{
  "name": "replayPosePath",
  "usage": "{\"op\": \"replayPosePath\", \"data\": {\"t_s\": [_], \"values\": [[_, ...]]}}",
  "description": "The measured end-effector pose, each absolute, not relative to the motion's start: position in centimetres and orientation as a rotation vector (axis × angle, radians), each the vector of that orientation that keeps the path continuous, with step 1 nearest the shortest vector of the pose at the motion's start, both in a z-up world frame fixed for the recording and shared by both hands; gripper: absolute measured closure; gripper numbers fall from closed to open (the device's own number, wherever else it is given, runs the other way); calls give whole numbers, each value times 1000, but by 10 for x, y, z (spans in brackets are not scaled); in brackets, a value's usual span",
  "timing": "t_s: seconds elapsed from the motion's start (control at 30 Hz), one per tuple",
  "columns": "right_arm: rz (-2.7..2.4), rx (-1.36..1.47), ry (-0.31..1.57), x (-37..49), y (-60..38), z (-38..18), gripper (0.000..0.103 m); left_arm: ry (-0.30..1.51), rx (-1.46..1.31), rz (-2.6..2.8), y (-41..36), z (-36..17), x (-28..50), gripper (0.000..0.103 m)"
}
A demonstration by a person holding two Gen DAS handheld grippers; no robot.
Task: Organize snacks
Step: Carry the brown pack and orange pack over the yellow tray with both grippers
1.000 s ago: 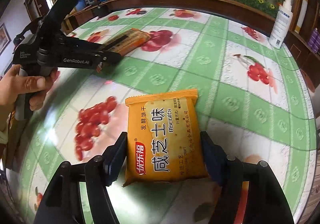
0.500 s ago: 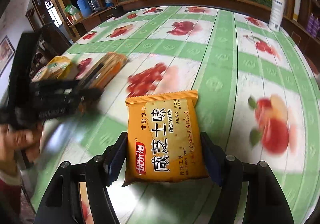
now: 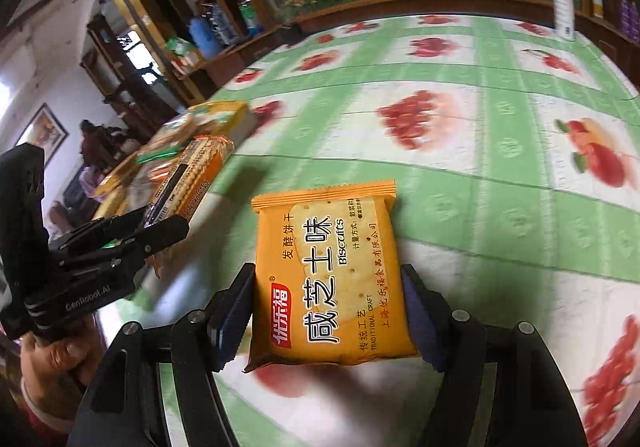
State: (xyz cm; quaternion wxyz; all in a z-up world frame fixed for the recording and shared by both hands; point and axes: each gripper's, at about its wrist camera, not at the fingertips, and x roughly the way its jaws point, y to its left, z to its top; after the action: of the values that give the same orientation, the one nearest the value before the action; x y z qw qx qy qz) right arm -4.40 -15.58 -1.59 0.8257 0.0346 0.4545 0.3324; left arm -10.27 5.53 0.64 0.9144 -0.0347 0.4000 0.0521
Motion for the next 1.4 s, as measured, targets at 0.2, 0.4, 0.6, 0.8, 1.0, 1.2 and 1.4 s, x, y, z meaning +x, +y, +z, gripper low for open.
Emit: {"op": "replayPosePath", "data": {"t_s": [0.2,0.4,0.6,0.8,1.0,1.2,1.4], "values": [[783,94,953,-57,-129,-9,32,779,-87,145,73,15,-126,48],[821,104,941,-63,-116,-2,32,741,-105,162,83,24,-137,48],[839,108,914,-61,-106,9,32,699,-121,183,92,36,-142,48],[870,99,889,-59,-89,19,32,676,-141,223,109,43,-147,48],[913,90,874,-57,-60,27,32,660,-170,280,133,45,-154,48],[954,61,862,-61,-30,32,32,650,-196,327,155,45,-162,48],[985,47,872,-57,-2,29,32,644,-220,372,175,43,-170,48]]}}
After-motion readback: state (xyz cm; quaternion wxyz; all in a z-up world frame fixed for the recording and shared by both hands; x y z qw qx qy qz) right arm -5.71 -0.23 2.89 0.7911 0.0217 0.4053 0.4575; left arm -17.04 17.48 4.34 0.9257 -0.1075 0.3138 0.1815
